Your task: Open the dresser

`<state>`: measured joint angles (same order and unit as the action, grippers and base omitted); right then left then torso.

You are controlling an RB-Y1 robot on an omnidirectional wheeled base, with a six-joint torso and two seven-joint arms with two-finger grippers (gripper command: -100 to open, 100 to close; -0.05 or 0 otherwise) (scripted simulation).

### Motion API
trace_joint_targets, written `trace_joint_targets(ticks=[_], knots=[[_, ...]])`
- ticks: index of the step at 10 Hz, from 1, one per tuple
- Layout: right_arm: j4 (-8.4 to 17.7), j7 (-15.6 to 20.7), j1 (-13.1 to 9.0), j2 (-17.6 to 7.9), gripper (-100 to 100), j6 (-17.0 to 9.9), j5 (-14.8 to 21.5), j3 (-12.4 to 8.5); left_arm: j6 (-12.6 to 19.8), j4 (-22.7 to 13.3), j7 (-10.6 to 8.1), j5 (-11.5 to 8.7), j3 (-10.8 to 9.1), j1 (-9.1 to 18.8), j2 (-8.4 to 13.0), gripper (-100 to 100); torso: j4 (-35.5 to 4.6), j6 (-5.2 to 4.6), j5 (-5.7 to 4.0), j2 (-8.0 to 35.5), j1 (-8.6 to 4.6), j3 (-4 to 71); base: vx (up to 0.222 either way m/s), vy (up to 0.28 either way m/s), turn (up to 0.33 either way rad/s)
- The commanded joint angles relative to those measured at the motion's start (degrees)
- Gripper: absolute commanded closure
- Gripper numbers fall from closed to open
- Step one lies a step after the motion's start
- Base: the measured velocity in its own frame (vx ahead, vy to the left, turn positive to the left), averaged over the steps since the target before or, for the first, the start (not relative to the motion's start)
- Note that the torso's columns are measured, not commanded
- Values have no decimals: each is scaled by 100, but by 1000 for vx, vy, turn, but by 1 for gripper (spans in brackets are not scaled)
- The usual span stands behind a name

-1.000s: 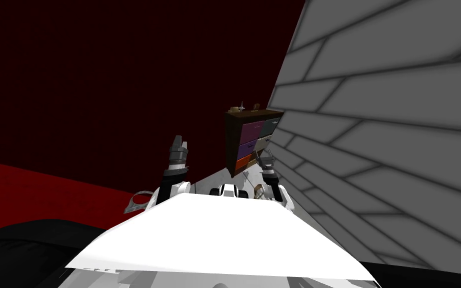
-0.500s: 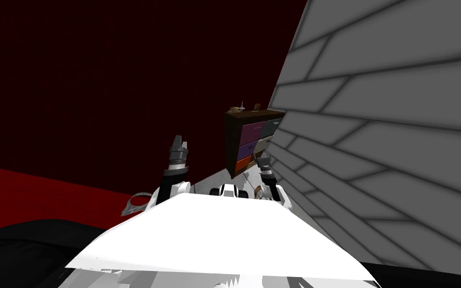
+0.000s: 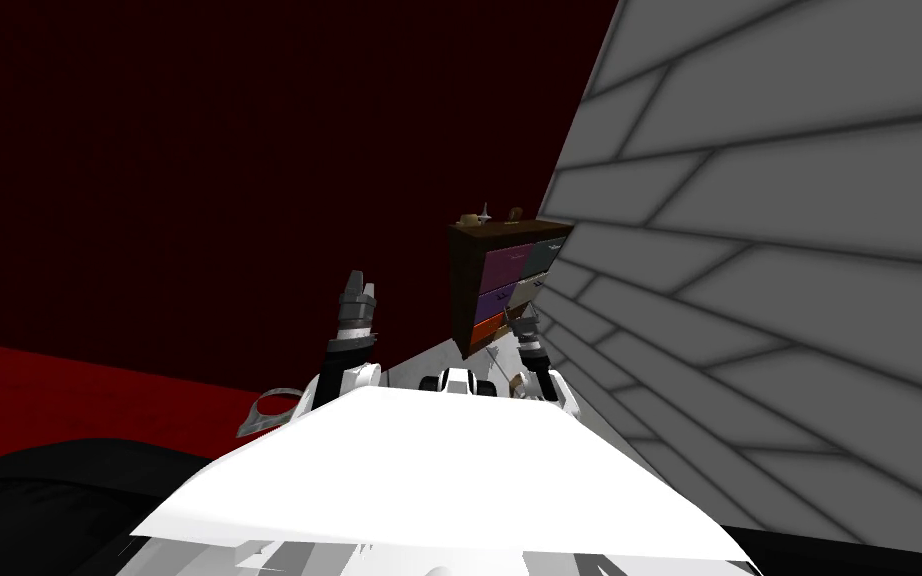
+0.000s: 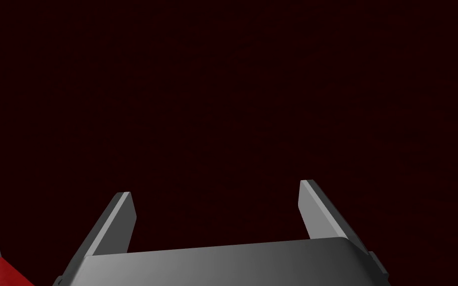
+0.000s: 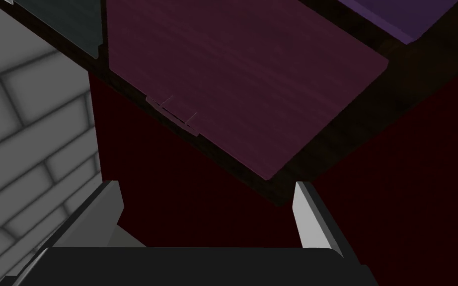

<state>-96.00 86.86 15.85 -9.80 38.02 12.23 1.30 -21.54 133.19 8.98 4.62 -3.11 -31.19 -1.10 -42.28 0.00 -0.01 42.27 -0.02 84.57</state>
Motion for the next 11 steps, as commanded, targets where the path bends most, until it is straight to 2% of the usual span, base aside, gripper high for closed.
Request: trace_joint_targets(ticks=[1,3,4,5,6,8,9,10,11], knots=[[304,453,-96,-6,-100,105,84,44,0,0,0,0,0,0,0,0,1,-1,0,-1,0,2,59,-21,17],[304,708,-96,-6,-100,105,84,44,0,0,0,0,0,0,0,0,1,0,1,-1,1,2,39,-9,6],[523,920,-160,-16,-100,181,136,70,0,0,0,0,0,0,0,0,-2,-1,2,9,6,-4,44,2,14],[523,1071,-160,-16,-100,181,136,70,0,0,0,0,0,0,0,0,-1,0,2,3,6,-2,41,-5,11],[738,1242,-222,-30,-100,254,187,94,0,0,0,0,0,0,0,0,0,0,1,2,2,0,47,-11,21],[738,1456,-222,-30,-100,254,187,94,0,0,0,0,0,0,0,0,1,-1,0,-1,0,2,36,-6,5],[949,1673,-283,-49,-100,325,237,118,0,0,0,0,0,0,0,0,-1,-1,1,7,3,-3,34,-9,17],[949,1812,-283,-49,-100,325,237,118,0,0,0,0,0,0,0,0,-1,0,1,3,1,-2,38,-11,11],[1153,1983,-342,-72,-100,393,284,141,0,0,0,0,0,0,0,0,0,-1,1,1,1,0,56,-15,16]])
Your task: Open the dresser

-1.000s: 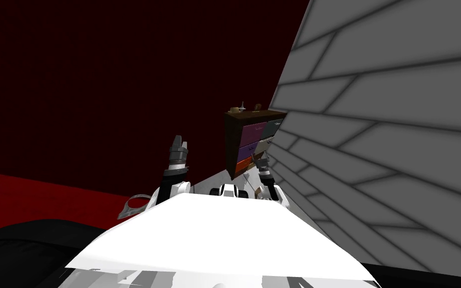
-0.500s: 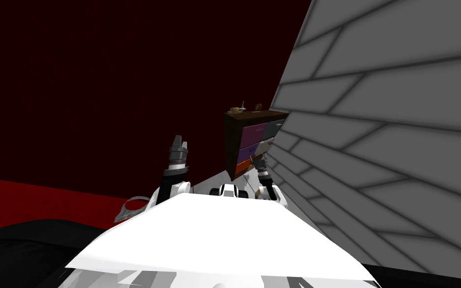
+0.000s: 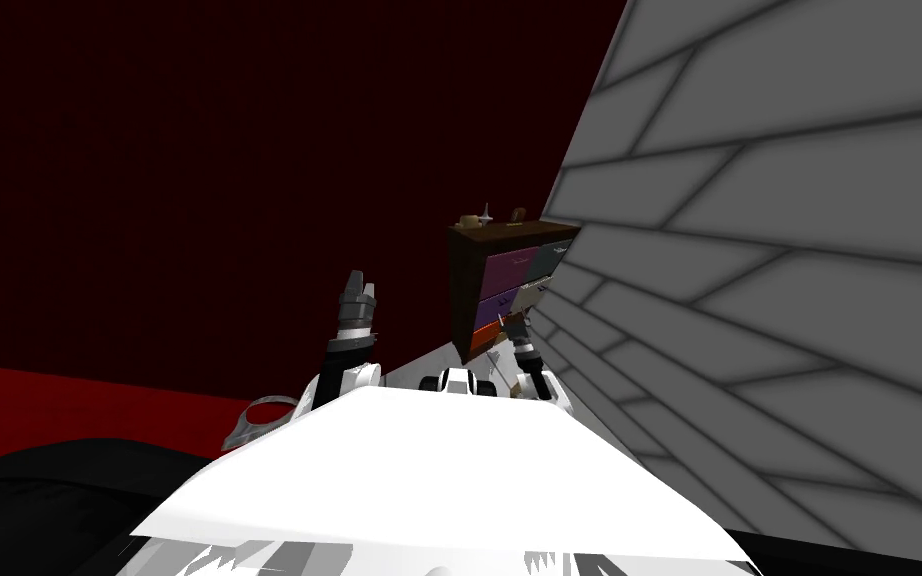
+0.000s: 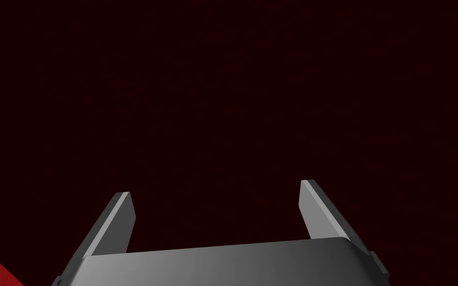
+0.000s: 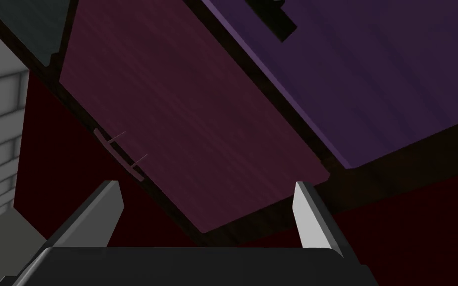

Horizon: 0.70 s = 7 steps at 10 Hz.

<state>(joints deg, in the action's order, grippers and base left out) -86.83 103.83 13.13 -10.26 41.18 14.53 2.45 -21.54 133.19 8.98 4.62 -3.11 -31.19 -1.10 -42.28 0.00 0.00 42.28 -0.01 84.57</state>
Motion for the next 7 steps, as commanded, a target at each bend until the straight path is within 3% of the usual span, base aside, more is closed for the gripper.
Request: trace_joint_targets(ticks=[1,4,7], knots=[[236,440,-71,-25,-100,77,54,26,0,0,0,0,0,0,0,0,2,1,0,-7,-2,3,48,-10,10],[618,921,-181,-78,-100,203,142,69,0,0,0,0,0,0,0,0,-1,0,0,5,2,-3,43,-8,12],[793,1383,-231,-106,-100,260,182,89,0,0,0,0,0,0,0,0,0,0,-1,-1,-2,0,43,-10,10]])
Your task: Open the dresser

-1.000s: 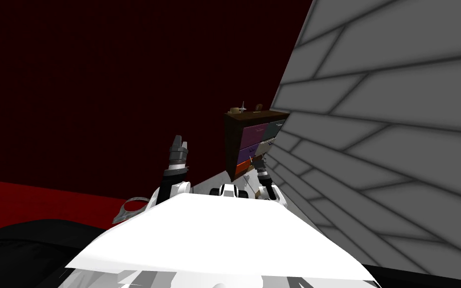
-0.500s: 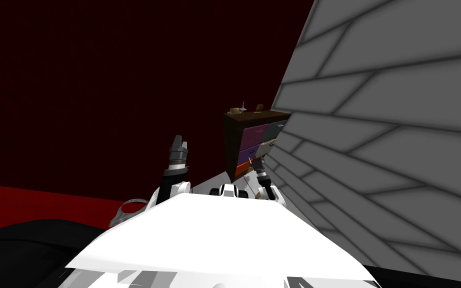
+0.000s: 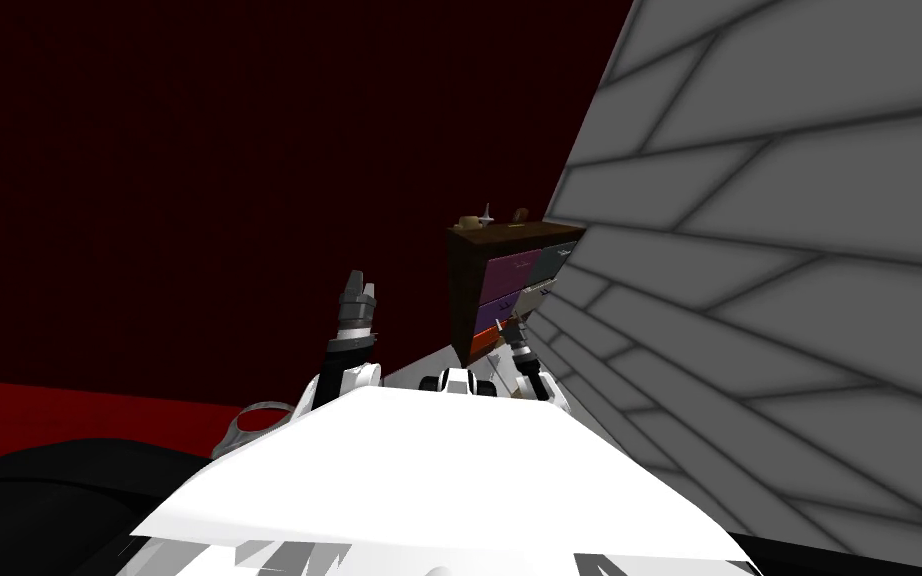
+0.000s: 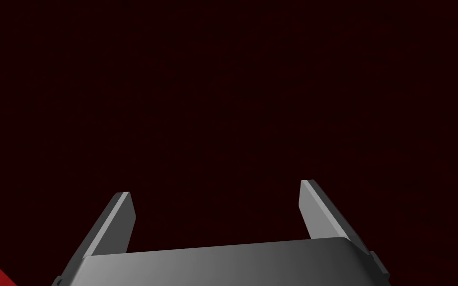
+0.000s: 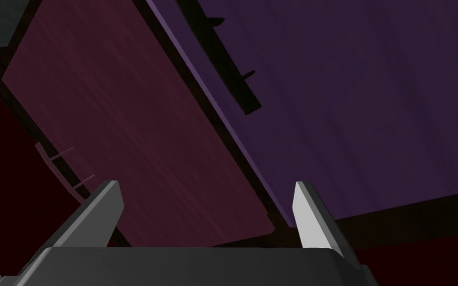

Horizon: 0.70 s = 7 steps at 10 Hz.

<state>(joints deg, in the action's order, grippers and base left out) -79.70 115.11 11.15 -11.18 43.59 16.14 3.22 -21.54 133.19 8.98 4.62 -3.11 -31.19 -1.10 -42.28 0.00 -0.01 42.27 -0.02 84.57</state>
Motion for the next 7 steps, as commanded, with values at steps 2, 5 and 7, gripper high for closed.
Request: trace_joint_targets(ticks=[2,5,7], knots=[[243,525,-80,-45,-100,71,59,29,0,0,0,0,0,0,0,0,0,0,1,1,4,-1,38,-3,11],[523,997,-161,-107,-100,165,124,61,0,0,0,0,0,0,0,0,-1,0,0,4,2,-2,32,-8,10],[638,1196,-194,-136,-100,205,151,74,0,0,0,0,0,0,0,0,1,0,1,-3,2,2,40,-8,11]])
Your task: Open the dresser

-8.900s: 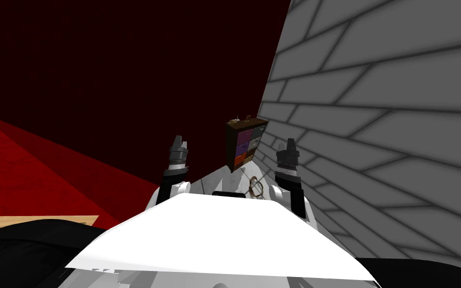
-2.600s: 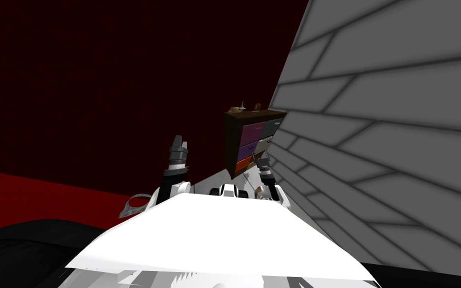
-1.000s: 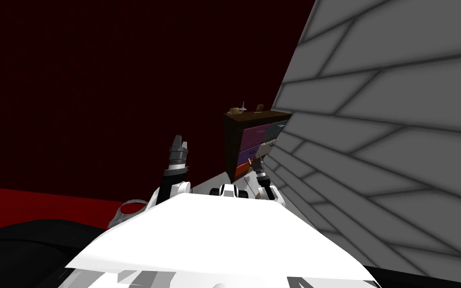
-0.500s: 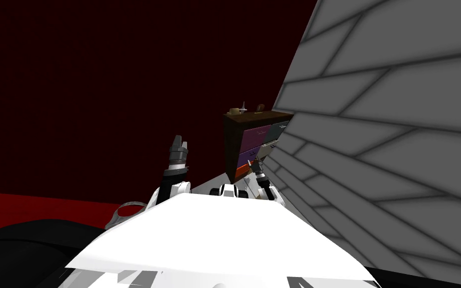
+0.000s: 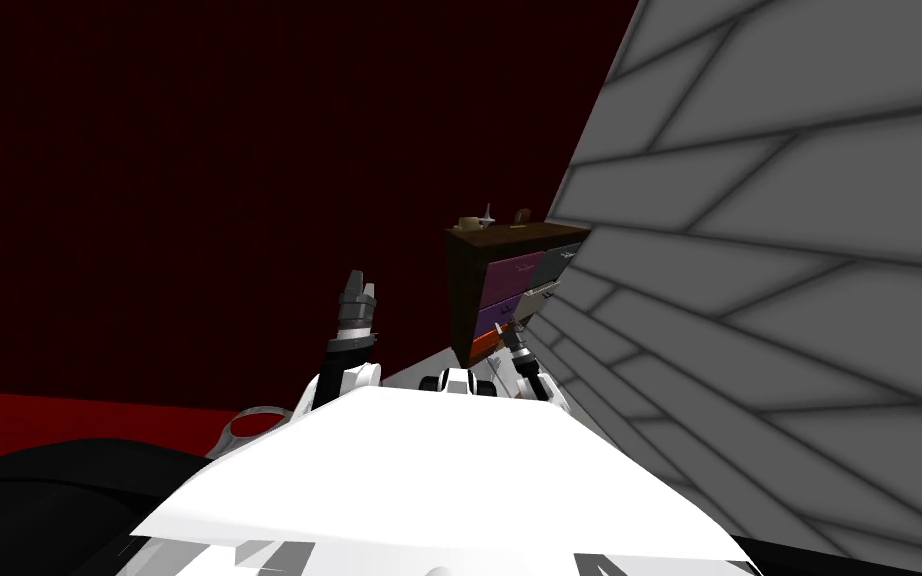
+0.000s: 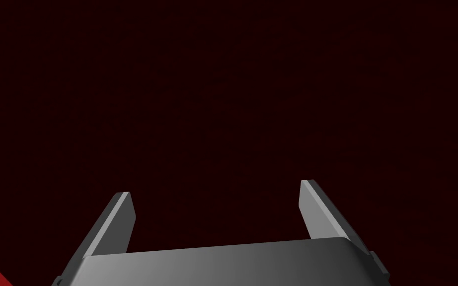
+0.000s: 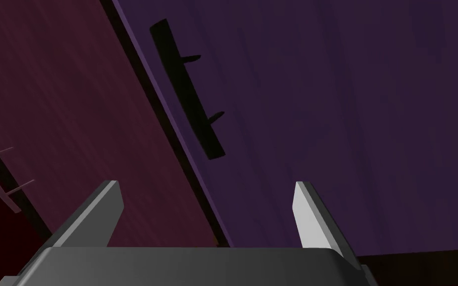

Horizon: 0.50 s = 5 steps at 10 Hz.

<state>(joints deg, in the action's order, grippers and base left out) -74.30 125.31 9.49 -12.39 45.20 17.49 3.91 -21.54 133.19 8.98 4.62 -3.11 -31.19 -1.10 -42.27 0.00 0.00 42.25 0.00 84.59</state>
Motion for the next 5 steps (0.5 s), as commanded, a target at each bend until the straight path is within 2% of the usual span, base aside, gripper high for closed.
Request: trace_joint_targets(ticks=[1,4,5], knots=[[194,345,-56,-41,-100,78,39,17,0,0,0,0,0,0,0,0,-1,0,0,3,0,-2,30,-12,7],[386,694,-113,-104,-100,150,88,40,0,0,0,0,0,0,0,0,-1,0,0,4,2,-2,34,-7,10],[343,616,-93,-90,-100,136,78,36,0,0,0,0,0,0,0,0,-1,0,0,3,1,-2,16,-4,2]])
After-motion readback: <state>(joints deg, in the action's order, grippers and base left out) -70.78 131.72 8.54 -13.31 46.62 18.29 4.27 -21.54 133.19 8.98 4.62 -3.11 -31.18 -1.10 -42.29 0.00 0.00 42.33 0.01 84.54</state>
